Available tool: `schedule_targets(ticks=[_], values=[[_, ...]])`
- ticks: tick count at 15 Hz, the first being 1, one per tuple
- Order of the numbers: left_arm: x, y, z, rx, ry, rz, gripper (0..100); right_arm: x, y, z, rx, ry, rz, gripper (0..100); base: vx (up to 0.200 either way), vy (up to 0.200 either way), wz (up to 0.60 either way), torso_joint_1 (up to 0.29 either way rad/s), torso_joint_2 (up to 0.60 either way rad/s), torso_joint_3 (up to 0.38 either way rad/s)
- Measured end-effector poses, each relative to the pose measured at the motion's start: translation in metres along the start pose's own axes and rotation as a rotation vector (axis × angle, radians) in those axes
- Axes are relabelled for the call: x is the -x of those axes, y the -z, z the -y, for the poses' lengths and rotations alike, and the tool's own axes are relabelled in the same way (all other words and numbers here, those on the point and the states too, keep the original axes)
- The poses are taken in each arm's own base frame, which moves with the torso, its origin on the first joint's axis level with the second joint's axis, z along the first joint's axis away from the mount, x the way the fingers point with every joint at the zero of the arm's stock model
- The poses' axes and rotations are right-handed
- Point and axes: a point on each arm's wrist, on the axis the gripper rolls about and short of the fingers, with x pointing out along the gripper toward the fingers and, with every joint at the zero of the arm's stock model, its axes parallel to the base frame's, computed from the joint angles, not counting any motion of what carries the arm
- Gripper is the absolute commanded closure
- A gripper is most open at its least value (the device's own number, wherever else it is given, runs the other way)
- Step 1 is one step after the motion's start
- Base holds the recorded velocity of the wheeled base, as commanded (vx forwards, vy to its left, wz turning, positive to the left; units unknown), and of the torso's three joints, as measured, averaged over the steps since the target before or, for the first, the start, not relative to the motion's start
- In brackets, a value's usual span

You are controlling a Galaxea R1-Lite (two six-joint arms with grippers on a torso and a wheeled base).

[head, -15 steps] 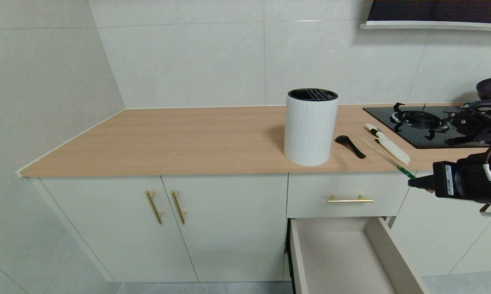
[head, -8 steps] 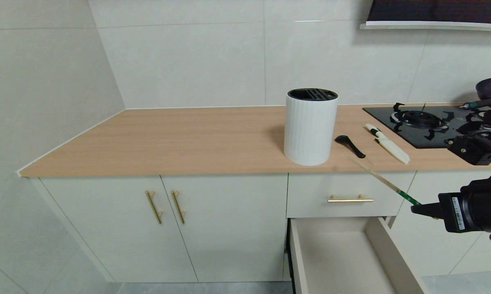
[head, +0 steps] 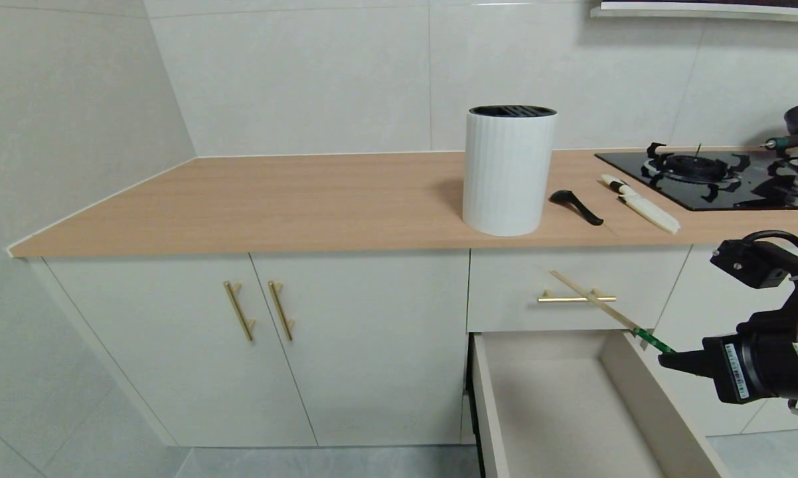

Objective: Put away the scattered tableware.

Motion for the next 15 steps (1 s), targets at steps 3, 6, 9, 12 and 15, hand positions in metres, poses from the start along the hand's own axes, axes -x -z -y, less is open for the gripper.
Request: schedule_targets(ticks=[3, 6, 9, 12, 15], values=[[0.0, 0.0, 0.0, 0.0, 0.0, 0.0, 0, -0.005, 0.003, -0.002, 0.01, -0.007, -0.023, 100, 0.0, 0.0, 0.0, -0.172, 0.46, 0.292], [0.0, 0.0, 0.0, 0.0, -0.001, 0.0, 0, -0.011, 0.004, -0.003, 0.014, -0.007, -0.048, 100, 0.0, 0.0, 0.0, -0.149, 0.46, 0.302], [0.0, 0.0, 0.0, 0.0, -0.001, 0.0, 0, -0.018, 0.006, -0.004, 0.018, -0.006, -0.077, 100, 0.0, 0.0, 0.0, -0.108, 0.42, 0.297], [0.0, 0.0, 0.0, 0.0, 0.0, 0.0, 0, -0.023, 0.007, -0.005, 0.021, -0.007, -0.093, 100, 0.0, 0.0, 0.0, -0.028, 0.12, 0.079], [0.0, 0.0, 0.0, 0.0, 0.0, 0.0, 0, -0.026, 0.009, -0.005, 0.022, -0.007, -0.106, 100, 0.0, 0.0, 0.0, 0.0, 0.0, 0.0]])
